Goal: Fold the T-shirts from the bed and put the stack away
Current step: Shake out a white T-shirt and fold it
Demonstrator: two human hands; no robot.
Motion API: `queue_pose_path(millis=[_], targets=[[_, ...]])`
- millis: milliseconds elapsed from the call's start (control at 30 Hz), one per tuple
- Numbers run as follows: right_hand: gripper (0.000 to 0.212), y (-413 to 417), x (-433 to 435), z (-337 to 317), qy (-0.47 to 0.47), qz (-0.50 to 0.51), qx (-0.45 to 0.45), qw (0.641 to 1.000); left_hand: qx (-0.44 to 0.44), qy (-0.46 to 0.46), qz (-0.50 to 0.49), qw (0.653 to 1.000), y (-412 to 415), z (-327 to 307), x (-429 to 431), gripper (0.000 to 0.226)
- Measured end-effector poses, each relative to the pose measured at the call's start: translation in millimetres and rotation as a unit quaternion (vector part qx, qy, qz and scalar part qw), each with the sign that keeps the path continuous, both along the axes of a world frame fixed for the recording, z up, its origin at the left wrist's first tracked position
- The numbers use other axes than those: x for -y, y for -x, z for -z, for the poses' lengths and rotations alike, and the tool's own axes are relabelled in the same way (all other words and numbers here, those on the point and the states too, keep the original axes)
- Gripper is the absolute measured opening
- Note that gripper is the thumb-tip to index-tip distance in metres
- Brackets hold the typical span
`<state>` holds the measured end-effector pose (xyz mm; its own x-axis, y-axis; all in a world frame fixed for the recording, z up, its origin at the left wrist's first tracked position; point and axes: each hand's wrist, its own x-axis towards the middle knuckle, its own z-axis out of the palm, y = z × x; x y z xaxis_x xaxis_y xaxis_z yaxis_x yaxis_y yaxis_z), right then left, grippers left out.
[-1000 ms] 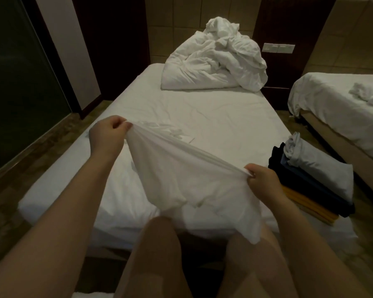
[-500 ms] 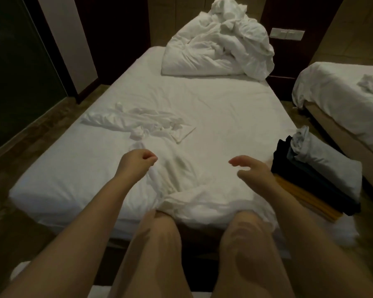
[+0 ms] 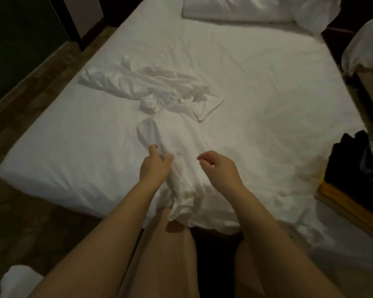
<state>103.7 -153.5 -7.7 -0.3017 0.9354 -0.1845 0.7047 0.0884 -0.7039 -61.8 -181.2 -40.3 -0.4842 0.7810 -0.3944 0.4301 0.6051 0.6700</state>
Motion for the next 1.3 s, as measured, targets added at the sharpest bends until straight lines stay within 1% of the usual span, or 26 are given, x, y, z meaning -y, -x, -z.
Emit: queue_pose_path(millis=[67, 133, 233, 267, 333, 400, 467, 533, 567, 600, 700, 733, 800, 833, 867, 900, 933, 1000, 1067, 1100, 1133, 1167, 1233, 1267, 1300], targets=[[0.023, 14, -6, 11, 0.011, -0.004, -0.003, 1.0, 0.043, -0.002, -0.027, 0.999, -2, 10, -11, 0.064], [0.023, 25, -10, 20, 0.03, -0.001, -0.012, 0.999, 0.09, -0.024, -0.085, 0.992, -2, 18, -19, 0.063], [0.026, 34, -10, 25, 0.056, 0.012, -0.041, 0.997, 0.198, -0.062, -0.181, 0.961, 1, 18, -26, 0.05], [0.029, 35, -8, 25, 0.062, 0.017, -0.056, 0.996, 0.246, -0.082, -0.186, 0.948, 1, 13, -26, 0.042], [0.034, 36, -4, 19, 0.066, 0.024, -0.101, 0.992, 0.336, -0.127, -0.151, 0.921, -5, -6, -23, 0.027], [0.033, 37, -1, 7, 0.07, 0.042, -0.187, 0.979, 0.373, -0.167, -0.088, 0.908, -18, -32, -15, 0.026], [0.029, 37, 1, -12, 0.094, 0.094, -0.294, 0.947, 0.355, -0.19, -0.009, 0.915, -34, -58, -3, 0.031], [0.036, 28, 3, -32, 0.121, 0.139, -0.364, 0.913, 0.303, -0.209, 0.084, 0.926, -51, -78, 10, 0.034], [0.038, 21, 5, -42, 0.122, 0.149, -0.369, 0.909, 0.272, -0.216, 0.122, 0.93, -57, -87, 16, 0.036], [0.034, 13, 9, -54, 0.11, 0.15, -0.366, 0.912, 0.241, -0.222, 0.151, 0.933, -62, -97, 21, 0.037], [0.016, -9, 23, -84, 0.062, 0.128, -0.402, 0.905, 0.18, -0.258, 0.193, 0.929, -71, -125, 38, 0.03], [0.014, -15, 28, -93, 0.055, 0.122, -0.415, 0.9, 0.162, -0.283, 0.198, 0.924, -73, -133, 45, 0.027], [0.019, -22, 33, -113, 0.045, 0.112, -0.433, 0.893, 0.109, -0.364, 0.194, 0.905, -79, -147, 60, 0.022], [0.026, -24, 36, -126, 0.043, 0.106, -0.45, 0.885, 0.074, -0.405, 0.179, 0.894, -80, -153, 66, 0.02], [0.037, -25, 39, -141, 0.048, 0.106, -0.471, 0.874, 0.038, -0.438, 0.153, 0.885, -80, -158, 71, 0.02], [0.049, -28, 42, -157, 0.056, 0.106, -0.49, 0.864, 0.008, -0.463, 0.116, 0.879, -77, -165, 75, 0.023], [0.057, -31, 47, -176, 0.065, 0.106, -0.487, 0.864, -0.005, -0.482, 0.077, 0.873, -73, -172, 77, 0.028], [0.056, -39, 53, -215, 0.084, 0.078, -0.464, 0.878, 0.015, -0.493, 0.026, 0.869, -62, -195, 79, 0.046], [0.049, -42, 59, -249, 0.082, 0.023, -0.469, 0.879, 0.06, -0.494, 0.038, 0.867, -54, -230, 83, 0.066], [0.044, -41, 63, -265, 0.079, -0.003, -0.477, 0.876, 0.07, -0.498, 0.053, 0.863, -52, -248, 84, 0.072], [0.041, -36, 65, -278, 0.082, -0.004, -0.482, 0.872, 0.064, -0.508, 0.065, 0.857, -52, -266, 86, 0.07], [0.04, -34, 68, -289, 0.092, -0.016, -0.495, 0.864, 0.044, -0.521, 0.069, 0.85, -51, -282, 88, 0.061], [0.035, -32, 77, -305, 0.103, -0.049, -0.494, 0.862, 0.001, -0.54, 0.067, 0.839, -49, -312, 92, 0.028], [0.033, -33, 81, -311, 0.081, -0.05, -0.459, 0.883, -0.004, -0.538, 0.071, 0.84, -48, -325, 95, 0.014], [0.033, -37, 82, -314, 0.035, -0.045, -0.415, 0.908, -0.005, -0.534, 0.088, 0.841, -48, -337, 98, 0.01]])
